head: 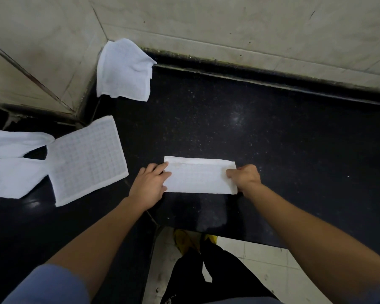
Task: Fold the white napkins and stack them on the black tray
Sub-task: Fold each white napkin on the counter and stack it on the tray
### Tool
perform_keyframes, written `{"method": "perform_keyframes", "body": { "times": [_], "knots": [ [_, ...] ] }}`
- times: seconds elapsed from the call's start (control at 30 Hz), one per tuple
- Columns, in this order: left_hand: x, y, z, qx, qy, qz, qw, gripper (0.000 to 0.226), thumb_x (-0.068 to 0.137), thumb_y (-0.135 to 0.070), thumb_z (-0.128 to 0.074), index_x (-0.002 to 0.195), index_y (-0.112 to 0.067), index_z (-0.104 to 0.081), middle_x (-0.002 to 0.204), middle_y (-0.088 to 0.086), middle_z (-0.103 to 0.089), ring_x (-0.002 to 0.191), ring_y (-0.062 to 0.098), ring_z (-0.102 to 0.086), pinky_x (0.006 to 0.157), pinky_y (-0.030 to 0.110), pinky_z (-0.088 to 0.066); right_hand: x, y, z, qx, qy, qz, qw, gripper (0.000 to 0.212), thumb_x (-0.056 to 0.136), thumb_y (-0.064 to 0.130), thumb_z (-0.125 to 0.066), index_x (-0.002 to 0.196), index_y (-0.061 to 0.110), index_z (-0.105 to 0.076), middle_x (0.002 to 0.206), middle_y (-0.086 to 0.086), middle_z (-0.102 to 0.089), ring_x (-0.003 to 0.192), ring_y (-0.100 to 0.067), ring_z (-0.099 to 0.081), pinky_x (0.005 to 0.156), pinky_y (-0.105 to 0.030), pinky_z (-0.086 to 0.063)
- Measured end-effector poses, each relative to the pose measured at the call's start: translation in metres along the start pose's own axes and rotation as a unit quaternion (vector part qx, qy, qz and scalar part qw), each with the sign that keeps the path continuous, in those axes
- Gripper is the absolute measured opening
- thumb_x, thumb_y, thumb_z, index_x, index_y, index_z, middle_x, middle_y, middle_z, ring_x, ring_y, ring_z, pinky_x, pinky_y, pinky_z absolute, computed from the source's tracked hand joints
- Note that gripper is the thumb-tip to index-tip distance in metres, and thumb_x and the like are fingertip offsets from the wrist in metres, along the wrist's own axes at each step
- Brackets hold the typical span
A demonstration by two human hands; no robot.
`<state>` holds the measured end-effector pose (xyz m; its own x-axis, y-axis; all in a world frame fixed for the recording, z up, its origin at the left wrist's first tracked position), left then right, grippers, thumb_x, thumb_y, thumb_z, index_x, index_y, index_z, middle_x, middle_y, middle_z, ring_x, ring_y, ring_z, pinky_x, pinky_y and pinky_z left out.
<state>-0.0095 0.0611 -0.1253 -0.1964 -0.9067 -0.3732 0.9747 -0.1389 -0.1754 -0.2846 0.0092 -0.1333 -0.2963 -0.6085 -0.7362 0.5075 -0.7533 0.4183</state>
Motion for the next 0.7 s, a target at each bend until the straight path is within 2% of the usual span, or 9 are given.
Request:
{"method": "perform_keyframes", "body": {
  "times": [0.1, 0.17, 0.23, 0.37, 0.43, 0.5, 0.6, 0.7],
  "knots": [
    [0.002, -0.001, 0.004, -0.004, -0.003, 0.003, 1.0, 0.05, 0.093, -0.028, -0.055, 0.141, -0.025, -0.043, 0.157, -0.003, -0.021, 0.138, 0.02, -0.024, 0.11, 0.038, -0.027, -0.011, 0.003, -0.005, 0.158, 0.072, -0.066, 0.983, 0.031, 0.075, 0.004, -0.063, 0.105, 0.0, -0.06, 0.097, -0.017, -0.067, 0.078, -0.032, -0.067, 0.055, -0.039, -0.057],
    [-0.001, 0.0, 0.006, -0.02, -0.012, 0.013, 1.0, 0.048, 0.092, -0.029, -0.057, 0.138, -0.023, -0.046, 0.155, -0.002, -0.026, 0.137, 0.02, -0.027, 0.11, 0.037, -0.028, -0.022, 0.014, -0.009, 0.194, 0.126, -0.065, 0.971, 0.026, 0.078, -0.001, -0.059, 0.103, 0.002, -0.062, 0.1, -0.016, -0.068, 0.083, -0.031, -0.067, 0.065, -0.041, -0.059],
    [-0.007, 0.008, 0.009, -0.068, -0.035, 0.049, 0.996, 0.046, 0.091, -0.028, -0.06, 0.135, -0.022, -0.05, 0.15, -0.001, -0.034, 0.134, 0.02, -0.032, 0.109, 0.036, -0.031, -0.033, 0.034, -0.017, 0.2, 0.151, -0.024, 0.968, 0.023, 0.078, -0.001, -0.059, 0.1, 0.001, -0.064, 0.1, -0.015, -0.07, 0.084, -0.028, -0.068, 0.076, -0.042, -0.059],
    [-0.03, 0.034, 0.013, -0.154, -0.093, 0.124, 0.976, 0.037, 0.088, -0.023, -0.065, 0.124, -0.02, -0.059, 0.132, -0.002, -0.05, 0.119, 0.016, -0.047, 0.1, 0.032, -0.042, -0.049, 0.072, -0.058, 0.131, 0.152, 0.057, 0.978, 0.018, 0.081, 0.003, -0.067, 0.097, 0.004, -0.062, 0.092, -0.012, -0.067, 0.077, -0.022, -0.067, 0.057, -0.031, -0.057],
    [-0.04, 0.048, 0.013, -0.176, -0.097, 0.147, 0.968, 0.033, 0.087, -0.021, -0.066, 0.119, -0.02, -0.061, 0.123, -0.002, -0.054, 0.111, 0.015, -0.051, 0.094, 0.032, -0.047, -0.051, 0.083, -0.087, 0.08, 0.148, 0.078, 0.983, 0.017, 0.079, 0.007, -0.071, 0.092, 0.01, -0.062, 0.094, -0.01, -0.065, 0.078, -0.02, -0.066, 0.054, -0.029, -0.056],
    [-0.049, 0.059, 0.013, -0.186, -0.097, 0.165, 0.964, 0.03, 0.087, -0.02, -0.066, 0.117, -0.019, -0.062, 0.118, -0.001, -0.055, 0.107, 0.015, -0.052, 0.091, 0.033, -0.048, -0.048, 0.087, -0.112, 0.028, 0.137, 0.086, 0.986, 0.018, 0.079, 0.011, -0.073, 0.093, 0.013, -0.062, 0.094, -0.009, -0.065, 0.075, -0.021, -0.068, 0.058, -0.032, -0.059],
    [-0.06, 0.07, 0.01, -0.197, -0.095, 0.185, 0.958, 0.029, 0.088, -0.021, -0.065, 0.116, -0.019, -0.061, 0.115, -0.001, -0.055, 0.104, 0.015, -0.053, 0.088, 0.033, -0.049, -0.045, 0.088, -0.138, -0.04, 0.127, 0.113, 0.985, 0.016, 0.08, 0.015, -0.072, 0.093, 0.01, -0.064, 0.08, -0.008, -0.068, 0.069, -0.024, -0.071, 0.069, -0.041, -0.061],
    [-0.065, 0.075, 0.007, -0.207, -0.099, 0.194, 0.954, 0.028, 0.089, -0.023, -0.063, 0.116, -0.019, -0.061, 0.114, -0.001, -0.056, 0.103, 0.015, -0.054, 0.085, 0.031, -0.049, -0.042, 0.086, -0.154, -0.087, 0.108, 0.144, 0.98, 0.023, 0.076, 0.023, -0.074, 0.09, 0.007, -0.067, 0.079, -0.009, -0.071, 0.072, -0.026, -0.071, 0.073, -0.04, -0.06]
  ]
}}
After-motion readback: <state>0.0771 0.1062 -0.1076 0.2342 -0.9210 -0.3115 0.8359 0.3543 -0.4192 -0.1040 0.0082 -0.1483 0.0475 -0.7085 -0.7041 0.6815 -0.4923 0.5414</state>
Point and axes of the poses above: each hand's wrist, its own x-axis towards the middle knuckle, its own z-axis out of the back of the hand, y = z × x, the point moved 7 cm from there along x, towards the middle knuckle
